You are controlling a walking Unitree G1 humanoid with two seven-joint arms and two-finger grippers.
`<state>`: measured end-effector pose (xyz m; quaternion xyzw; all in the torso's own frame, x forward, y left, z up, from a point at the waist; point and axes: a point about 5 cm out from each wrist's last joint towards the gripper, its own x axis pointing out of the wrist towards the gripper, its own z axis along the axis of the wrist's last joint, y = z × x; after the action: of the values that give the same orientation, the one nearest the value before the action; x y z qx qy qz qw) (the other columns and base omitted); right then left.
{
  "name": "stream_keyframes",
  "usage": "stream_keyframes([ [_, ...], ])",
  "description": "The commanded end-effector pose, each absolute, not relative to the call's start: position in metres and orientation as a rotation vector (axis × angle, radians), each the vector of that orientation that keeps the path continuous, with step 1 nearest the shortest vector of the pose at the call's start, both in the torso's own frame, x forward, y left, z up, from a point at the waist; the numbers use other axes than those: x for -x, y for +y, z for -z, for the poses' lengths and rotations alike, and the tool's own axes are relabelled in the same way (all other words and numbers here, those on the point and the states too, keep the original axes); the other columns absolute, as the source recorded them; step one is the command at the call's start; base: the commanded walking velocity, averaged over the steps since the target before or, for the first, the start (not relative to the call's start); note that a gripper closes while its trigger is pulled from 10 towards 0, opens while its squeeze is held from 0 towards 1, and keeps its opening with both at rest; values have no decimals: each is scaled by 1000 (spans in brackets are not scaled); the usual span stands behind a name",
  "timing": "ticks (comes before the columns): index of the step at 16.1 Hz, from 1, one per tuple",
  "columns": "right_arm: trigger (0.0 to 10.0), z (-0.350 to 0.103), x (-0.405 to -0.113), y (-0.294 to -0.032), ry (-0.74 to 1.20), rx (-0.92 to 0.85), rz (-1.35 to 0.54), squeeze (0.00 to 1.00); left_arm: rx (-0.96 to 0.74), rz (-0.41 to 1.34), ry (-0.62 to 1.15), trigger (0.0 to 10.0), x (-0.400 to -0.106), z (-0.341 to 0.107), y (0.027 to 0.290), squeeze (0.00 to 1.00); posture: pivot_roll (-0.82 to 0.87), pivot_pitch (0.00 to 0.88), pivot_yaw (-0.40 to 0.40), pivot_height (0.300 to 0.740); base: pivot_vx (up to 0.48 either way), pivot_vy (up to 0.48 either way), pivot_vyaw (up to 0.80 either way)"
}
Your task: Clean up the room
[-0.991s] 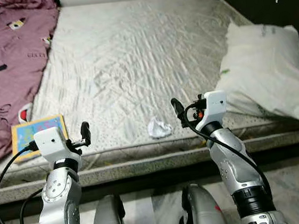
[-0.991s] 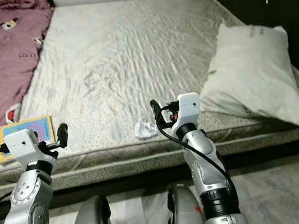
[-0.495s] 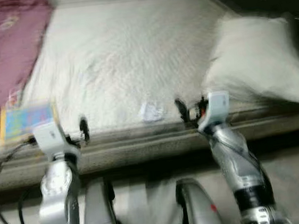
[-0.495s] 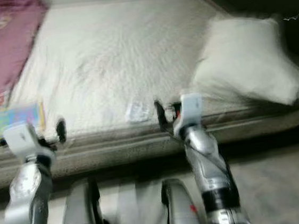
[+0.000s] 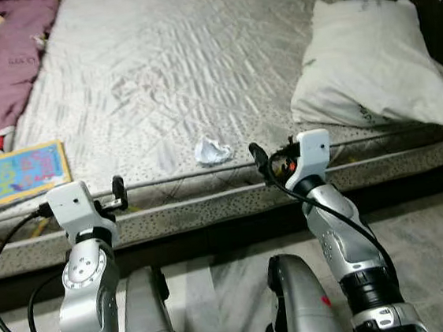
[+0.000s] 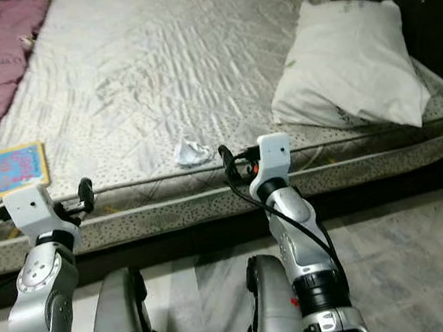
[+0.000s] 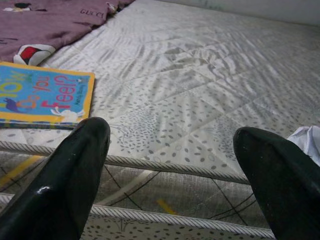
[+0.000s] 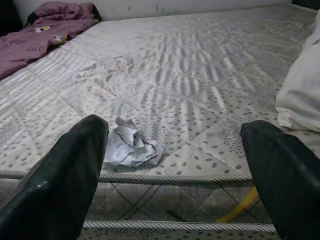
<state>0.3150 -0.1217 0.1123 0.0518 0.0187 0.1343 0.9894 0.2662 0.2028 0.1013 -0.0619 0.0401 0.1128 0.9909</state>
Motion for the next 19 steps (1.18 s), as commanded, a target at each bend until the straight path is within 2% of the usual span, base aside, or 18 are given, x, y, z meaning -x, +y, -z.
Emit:
stream_keyframes([
  [1,10000,-115,-318,-117,30,-77,-294,0,118,-227,89,10000,-267,-100,204,0,-71,52,-24,515,0,0,0],
  [4,10000,-116,-316,-116,20,-69,-305,0,124,-195,81,10000,-267,-101,202,0,-73,55,-22,515,0,0,621],
  [14,10000,-115,-318,-116,18,-70,-301,0,137,-169,86,10000,-269,-100,198,0,-75,50,-25,515,352,0,0],
  [19,10000,-113,-319,-116,27,-63,-310,0,153,-155,90,10000,-270,-100,193,0,-71,45,-26,515,0,0,0],
])
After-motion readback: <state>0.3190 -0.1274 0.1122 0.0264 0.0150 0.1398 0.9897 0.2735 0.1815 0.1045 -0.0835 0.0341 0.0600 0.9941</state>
